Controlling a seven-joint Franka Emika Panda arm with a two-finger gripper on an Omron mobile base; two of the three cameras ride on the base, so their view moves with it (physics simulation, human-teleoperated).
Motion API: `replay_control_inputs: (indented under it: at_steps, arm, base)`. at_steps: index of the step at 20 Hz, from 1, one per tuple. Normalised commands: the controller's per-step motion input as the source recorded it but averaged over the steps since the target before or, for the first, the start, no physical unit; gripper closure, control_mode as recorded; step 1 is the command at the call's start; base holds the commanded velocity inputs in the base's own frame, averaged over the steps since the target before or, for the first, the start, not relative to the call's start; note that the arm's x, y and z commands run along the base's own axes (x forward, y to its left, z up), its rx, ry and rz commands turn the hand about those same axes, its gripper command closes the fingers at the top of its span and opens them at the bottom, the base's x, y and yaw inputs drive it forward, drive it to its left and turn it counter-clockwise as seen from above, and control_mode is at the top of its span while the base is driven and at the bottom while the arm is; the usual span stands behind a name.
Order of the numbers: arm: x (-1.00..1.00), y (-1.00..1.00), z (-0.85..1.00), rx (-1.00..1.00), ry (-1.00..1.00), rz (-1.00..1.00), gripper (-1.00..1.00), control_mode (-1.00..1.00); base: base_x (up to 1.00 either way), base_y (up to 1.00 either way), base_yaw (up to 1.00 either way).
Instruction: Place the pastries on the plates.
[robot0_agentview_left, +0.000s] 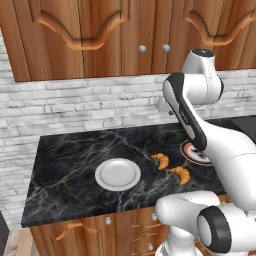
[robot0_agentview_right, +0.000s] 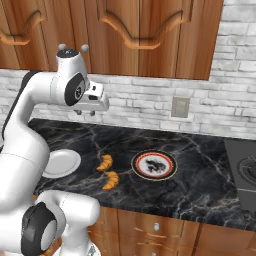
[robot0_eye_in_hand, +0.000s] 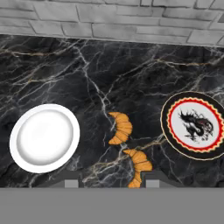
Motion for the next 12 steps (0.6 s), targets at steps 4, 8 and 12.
replay_control_inputs:
  at_steps: [4, 8, 12]
  arm:
    - [-0.40, 0.01, 0.00, -0.01, -0.16, 0.00, -1.00, -1.00]
    - [-0.63, 0.06, -0.26, 0.04, -0.04, 0.00, -1.00, -1.00]
    - [-0.39, 0.00, -0.40, 0.00, 0.02, 0.00, -1.00, -1.00]
  base:
    - [0.00, 0.00, 0.00]
    - [0.00, 0.00, 0.00]
    - [0.00, 0.00, 0.00]
